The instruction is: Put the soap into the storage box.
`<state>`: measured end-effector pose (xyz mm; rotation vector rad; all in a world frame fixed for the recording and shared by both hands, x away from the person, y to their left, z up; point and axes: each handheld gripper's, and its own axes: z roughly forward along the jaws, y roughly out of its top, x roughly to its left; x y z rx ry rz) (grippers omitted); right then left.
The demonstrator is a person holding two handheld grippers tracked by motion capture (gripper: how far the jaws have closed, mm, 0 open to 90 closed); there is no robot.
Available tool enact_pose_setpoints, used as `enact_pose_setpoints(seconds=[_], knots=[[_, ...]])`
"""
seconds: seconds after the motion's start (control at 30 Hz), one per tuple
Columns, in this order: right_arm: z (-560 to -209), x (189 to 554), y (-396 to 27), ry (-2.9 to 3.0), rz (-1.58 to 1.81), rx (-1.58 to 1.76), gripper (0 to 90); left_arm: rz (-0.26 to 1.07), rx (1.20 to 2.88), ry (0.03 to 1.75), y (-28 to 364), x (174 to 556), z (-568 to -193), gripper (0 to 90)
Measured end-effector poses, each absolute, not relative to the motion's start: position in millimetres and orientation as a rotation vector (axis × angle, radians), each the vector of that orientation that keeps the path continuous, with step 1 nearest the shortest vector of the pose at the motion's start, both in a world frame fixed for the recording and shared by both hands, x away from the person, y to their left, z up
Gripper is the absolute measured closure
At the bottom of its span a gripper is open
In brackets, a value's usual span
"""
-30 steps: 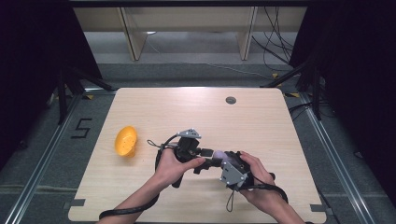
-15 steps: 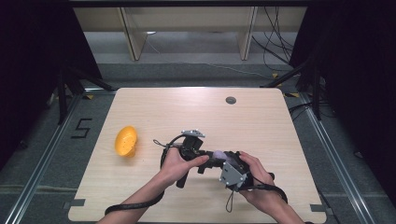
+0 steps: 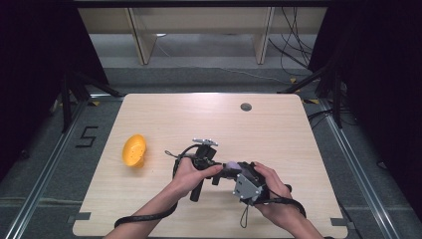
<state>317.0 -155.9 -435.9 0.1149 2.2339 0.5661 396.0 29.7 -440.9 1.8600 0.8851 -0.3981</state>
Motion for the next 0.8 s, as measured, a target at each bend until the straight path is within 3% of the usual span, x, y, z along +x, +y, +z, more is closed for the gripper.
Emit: enact_pose_setpoints(seconds=[0.3, 0.43, 0.63, 0.8], knots=[[-438.0, 316.2, -154.0, 2.249, 0.585, 0.133, 49.4, -0.354, 1.881, 0.846, 31.6, 392.8, -439.9, 58.6], [-437.7, 318.0, -155.7, 2.24, 0.608, 0.163, 38.7, -0.309, 1.911, 0.849, 31.9, 390.3, -439.2, 58.7], [-439.7, 315.3, -159.1, 2.249, 0.68, 0.233, 30.0, -0.258, 1.918, 0.808, 34.4, 391.6, -437.4, 58.8], [-438.8, 312.9, -165.3, 2.221, 0.676, 0.193, 28.3, -0.193, 1.929, 0.81, 39.2, 389.9, -433.9, 58.8]])
